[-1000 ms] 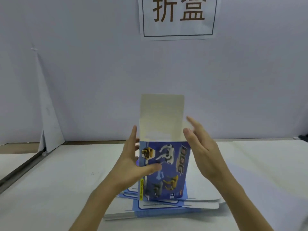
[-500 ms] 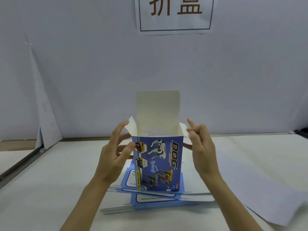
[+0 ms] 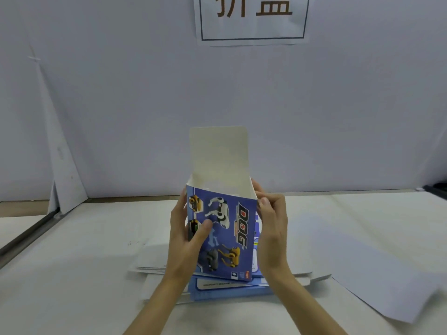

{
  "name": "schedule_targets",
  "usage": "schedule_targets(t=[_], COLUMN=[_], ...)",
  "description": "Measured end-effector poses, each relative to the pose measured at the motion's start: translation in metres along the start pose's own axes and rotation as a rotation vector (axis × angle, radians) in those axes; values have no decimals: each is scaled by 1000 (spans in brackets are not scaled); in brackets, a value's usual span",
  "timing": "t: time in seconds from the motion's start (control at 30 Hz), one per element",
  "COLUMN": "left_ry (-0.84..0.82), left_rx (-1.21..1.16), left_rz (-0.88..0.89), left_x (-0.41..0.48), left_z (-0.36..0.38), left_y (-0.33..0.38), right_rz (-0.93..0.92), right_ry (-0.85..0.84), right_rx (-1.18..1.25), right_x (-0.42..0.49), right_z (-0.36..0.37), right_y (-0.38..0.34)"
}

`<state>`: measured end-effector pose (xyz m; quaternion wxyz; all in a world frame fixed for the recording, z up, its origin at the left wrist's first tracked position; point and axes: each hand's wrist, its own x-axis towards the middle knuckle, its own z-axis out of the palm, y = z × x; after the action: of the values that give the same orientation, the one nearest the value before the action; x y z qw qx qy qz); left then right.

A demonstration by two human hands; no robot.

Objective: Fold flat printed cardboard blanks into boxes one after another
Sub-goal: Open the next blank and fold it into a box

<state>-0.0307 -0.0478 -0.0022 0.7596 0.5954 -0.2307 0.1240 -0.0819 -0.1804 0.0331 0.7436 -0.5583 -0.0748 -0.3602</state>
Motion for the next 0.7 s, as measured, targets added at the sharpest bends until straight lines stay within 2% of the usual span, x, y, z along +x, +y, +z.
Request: schedule_targets(t=[0.13, 0.27, 0.47, 0.57, 0.7], left_ry=[-69, -131, -135, -149, -156], left_rx=[-2, 205, 263, 259, 254], left_rz=[-134, -222, -211, -211, -210], left_x=[9, 13, 11, 10, 8], left_z=[-12, -19, -15, -16, -16], left_y=[0, 4, 7, 8, 7], right_rz=[-55, -89, -51, 173, 795], right_ry=[-44, -64, -515, -576, -406], right_rx=[-50, -306, -777, -791, -561], right_x=[21, 60, 138, 157, 163], right_z=[-13, -13, 24, 35, 27], right_y=[-15, -46, -93, -82, -52])
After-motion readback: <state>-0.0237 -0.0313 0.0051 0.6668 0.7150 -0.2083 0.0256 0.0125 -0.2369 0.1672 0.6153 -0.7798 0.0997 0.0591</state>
